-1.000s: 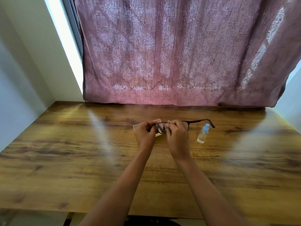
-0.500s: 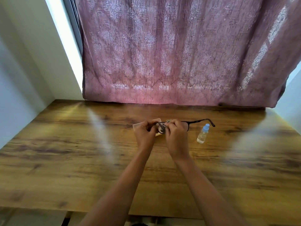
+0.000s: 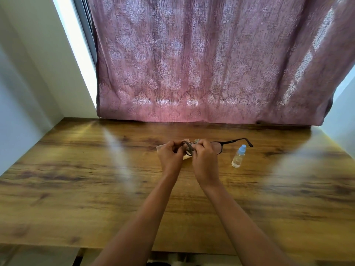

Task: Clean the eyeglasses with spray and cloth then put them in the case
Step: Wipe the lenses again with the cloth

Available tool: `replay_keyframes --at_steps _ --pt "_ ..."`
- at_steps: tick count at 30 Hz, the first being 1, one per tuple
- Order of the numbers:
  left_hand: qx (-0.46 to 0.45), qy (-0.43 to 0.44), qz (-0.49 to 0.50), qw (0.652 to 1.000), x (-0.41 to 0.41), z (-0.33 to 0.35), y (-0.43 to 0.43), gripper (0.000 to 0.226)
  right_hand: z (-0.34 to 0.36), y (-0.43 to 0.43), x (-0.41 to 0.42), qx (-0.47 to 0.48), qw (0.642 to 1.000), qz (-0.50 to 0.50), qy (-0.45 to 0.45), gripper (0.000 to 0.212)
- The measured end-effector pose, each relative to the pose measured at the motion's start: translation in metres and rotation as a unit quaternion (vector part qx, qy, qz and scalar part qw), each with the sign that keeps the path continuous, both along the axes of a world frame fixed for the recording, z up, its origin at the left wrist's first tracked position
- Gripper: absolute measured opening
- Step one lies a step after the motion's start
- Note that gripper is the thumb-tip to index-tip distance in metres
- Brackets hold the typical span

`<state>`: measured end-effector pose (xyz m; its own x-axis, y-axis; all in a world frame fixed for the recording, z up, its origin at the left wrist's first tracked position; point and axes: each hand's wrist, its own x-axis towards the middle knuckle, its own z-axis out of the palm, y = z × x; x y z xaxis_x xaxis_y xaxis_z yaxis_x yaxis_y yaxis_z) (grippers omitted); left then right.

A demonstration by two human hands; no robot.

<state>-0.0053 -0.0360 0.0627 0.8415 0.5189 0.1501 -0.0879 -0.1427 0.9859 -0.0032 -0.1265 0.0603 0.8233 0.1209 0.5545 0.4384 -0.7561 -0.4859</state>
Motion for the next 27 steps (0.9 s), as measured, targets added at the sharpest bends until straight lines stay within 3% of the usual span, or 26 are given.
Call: replay_keyframes --at_steps 6,15,21,27 --pt "-0.007 0.005 0.019 1.0 -0.001 -0.001 0.006 0.012 -0.007 0.004 -0.021 -0.025 0.998 0.053 -0.032 0.012" --pt "-0.023 -0.005 0.004 1.0 0.001 -0.002 0.008 0.012 0.004 0.01 -0.008 0.009 0.999 0.025 -0.031 0.014" --pt "0.0 0.007 0.015 1.0 0.002 -0.007 0.015 0.022 -0.011 0.001 -0.016 -0.035 0.997 0.056 -0.032 0.014" --pt "0.007 -0.001 0.008 1.0 0.002 -0.004 0.01 0.01 -0.003 0.007 0.002 -0.002 1.0 0.012 -0.011 0.016"
